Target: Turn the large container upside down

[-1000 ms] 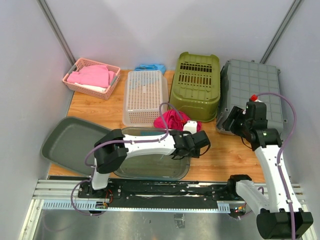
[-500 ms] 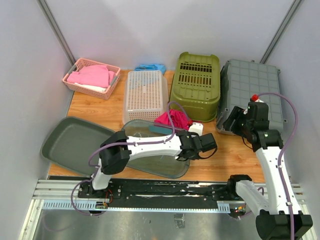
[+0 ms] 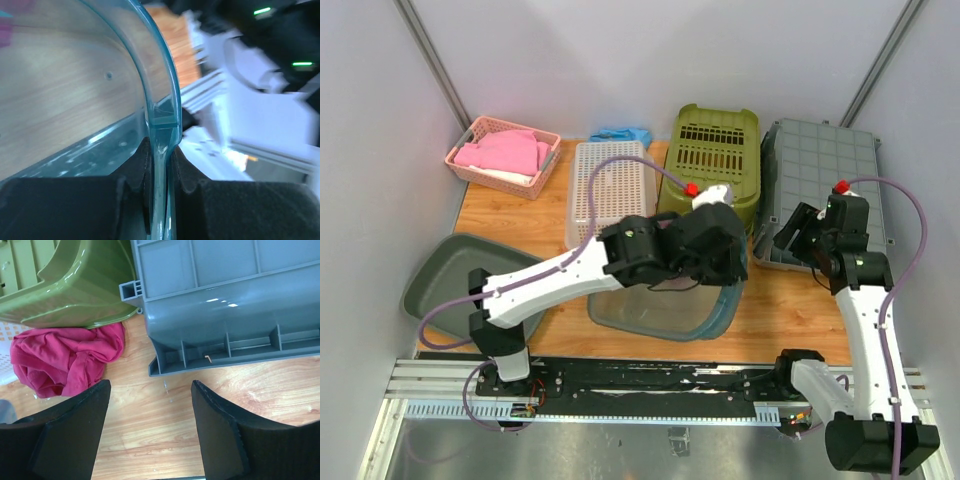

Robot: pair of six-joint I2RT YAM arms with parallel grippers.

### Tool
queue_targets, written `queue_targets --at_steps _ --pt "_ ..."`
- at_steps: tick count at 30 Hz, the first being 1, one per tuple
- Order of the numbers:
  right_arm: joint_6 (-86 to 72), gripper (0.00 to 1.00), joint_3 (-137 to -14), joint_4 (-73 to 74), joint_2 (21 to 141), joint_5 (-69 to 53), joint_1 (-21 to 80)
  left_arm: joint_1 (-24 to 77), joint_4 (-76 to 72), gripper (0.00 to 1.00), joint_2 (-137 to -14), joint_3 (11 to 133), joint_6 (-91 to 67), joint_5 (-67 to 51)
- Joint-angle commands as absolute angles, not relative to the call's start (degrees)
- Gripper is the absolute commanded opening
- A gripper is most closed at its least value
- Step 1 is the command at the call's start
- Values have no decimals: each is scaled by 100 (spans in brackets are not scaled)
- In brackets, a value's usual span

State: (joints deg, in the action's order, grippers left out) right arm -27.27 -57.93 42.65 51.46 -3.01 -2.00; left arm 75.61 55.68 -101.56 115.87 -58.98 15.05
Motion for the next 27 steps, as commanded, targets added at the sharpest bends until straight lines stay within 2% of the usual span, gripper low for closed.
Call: queue_targets --at_steps 1,3,5,9,15,21,27 --pt "-2832 67 -5995 4244 5071 -504 -513 7576 5669 0 -9826 12647 -5960 1637" --pt "-2858 67 -6064 4256 5011 -573 -611 7581 5365 0 -9642 12685 -6012 1676" --pt "-2893 67 -6195 4325 4954 -643 -685 7522 4528 0 -9241 12187 -6068 1532" --pt "-2895 67 -6511 4476 4867 -657 -711 7166 2366 0 -8027 10102 -6564 785" --pt "-2790 67 -6602 4623 4725 -352 -764 7086 674 0 -6831 8330 -7206 553" --pt "-2804 67 -6568 4647 4678 -386 -782 7076 -1367 0 -6555 6625 -8171 -66" --pt "-2756 67 -6597 4738 4575 -310 -789 7081 -2432 0 -6546 5881 -8540 -267"
